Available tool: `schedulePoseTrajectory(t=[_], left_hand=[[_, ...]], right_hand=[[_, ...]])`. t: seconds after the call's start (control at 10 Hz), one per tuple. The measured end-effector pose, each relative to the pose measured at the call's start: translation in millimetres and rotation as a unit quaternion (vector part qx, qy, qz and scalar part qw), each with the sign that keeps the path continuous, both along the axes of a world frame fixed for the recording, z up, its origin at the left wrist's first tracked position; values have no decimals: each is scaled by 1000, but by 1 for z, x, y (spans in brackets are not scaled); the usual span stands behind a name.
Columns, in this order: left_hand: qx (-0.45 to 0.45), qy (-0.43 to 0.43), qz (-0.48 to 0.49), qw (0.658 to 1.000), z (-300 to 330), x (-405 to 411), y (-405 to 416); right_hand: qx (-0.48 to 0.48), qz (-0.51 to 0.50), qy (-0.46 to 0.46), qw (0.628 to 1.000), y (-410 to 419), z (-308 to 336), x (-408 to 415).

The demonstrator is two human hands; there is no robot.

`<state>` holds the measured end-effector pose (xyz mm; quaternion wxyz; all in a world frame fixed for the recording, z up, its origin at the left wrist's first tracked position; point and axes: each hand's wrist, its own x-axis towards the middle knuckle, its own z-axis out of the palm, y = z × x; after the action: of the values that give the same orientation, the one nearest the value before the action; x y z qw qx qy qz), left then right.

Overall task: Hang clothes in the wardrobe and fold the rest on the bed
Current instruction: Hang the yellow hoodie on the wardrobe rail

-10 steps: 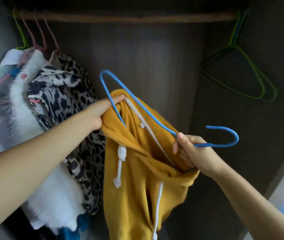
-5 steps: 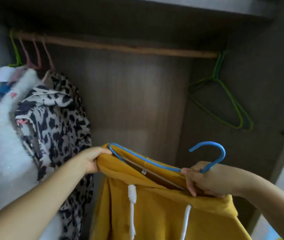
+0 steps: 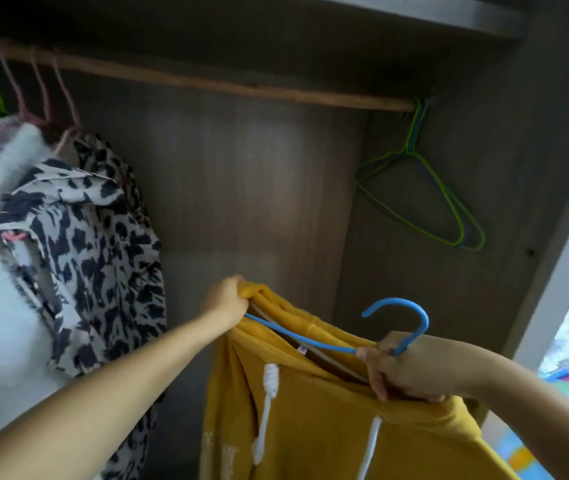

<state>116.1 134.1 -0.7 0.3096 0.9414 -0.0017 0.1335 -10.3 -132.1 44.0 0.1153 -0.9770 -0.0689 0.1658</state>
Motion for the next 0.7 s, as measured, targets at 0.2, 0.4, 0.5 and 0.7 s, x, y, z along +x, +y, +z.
schedulePoseTrajectory(t=[0.2,0.4,0.5,0.7], left_hand=[[114,-130,-261,950,9,-32,-48],[43,-41,-159,985,44,2,-13],[41,2,-235,971,56,-7,-20],[-76,-113,-230,964,28,-74,-33]], right_hand=[[183,-28,100,978,52,8,23],[423,-65,139,893,47,30,36],[433,-106,154,882,67,20,50],[667,-215,217,680,77,44,89]])
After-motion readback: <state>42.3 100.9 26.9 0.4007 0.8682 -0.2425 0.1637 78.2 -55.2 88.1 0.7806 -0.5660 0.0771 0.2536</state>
